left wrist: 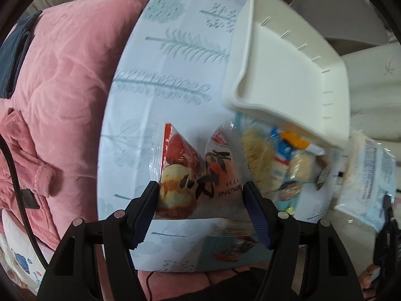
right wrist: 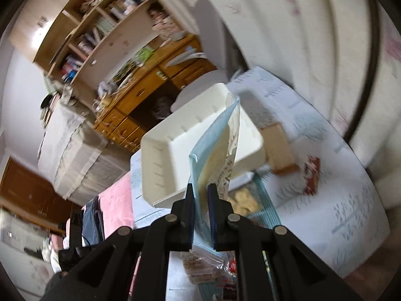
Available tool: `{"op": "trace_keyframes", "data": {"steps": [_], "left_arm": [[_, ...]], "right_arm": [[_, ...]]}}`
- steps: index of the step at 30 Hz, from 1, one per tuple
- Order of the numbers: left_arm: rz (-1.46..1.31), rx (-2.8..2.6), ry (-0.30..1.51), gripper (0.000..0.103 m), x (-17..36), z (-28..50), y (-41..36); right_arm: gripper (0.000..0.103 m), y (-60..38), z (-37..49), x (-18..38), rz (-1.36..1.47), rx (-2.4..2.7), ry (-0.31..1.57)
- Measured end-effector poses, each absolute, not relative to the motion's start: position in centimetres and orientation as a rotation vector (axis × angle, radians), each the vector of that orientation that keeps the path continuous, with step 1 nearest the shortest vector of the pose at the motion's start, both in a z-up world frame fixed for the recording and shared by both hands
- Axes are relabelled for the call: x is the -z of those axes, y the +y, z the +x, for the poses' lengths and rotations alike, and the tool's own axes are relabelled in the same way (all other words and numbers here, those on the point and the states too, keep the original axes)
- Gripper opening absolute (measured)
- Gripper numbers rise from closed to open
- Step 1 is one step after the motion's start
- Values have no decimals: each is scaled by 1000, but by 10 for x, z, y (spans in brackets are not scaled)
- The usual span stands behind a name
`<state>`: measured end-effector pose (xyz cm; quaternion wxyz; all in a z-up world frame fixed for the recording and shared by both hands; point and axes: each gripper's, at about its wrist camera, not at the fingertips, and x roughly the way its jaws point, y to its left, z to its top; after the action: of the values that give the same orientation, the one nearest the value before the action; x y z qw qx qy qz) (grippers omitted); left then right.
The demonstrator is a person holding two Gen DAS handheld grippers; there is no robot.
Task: Organize snacks
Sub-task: 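Carry both held bags over the white tray and open both grippers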
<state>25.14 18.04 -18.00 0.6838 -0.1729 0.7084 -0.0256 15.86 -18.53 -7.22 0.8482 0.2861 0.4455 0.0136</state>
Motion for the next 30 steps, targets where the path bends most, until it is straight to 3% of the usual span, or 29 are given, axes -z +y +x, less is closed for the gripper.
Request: {"op": "trace_keyframes", "data": {"steps": [11,23,28,30], "left_arm": [[-405,96,1462,67,127,312,131],[-425,179,1345,67,109,363,77],[-382,176,1339,71,116,373,62],[-359,176,1351,79,120,373,58]], "right_arm": [[8,-196,214,75,537,-158,942],[8,-202,270,79,460,-267,898],[12,-199,281,87,468,-292,904],[16,-200,283,91,486,-293,918]]}}
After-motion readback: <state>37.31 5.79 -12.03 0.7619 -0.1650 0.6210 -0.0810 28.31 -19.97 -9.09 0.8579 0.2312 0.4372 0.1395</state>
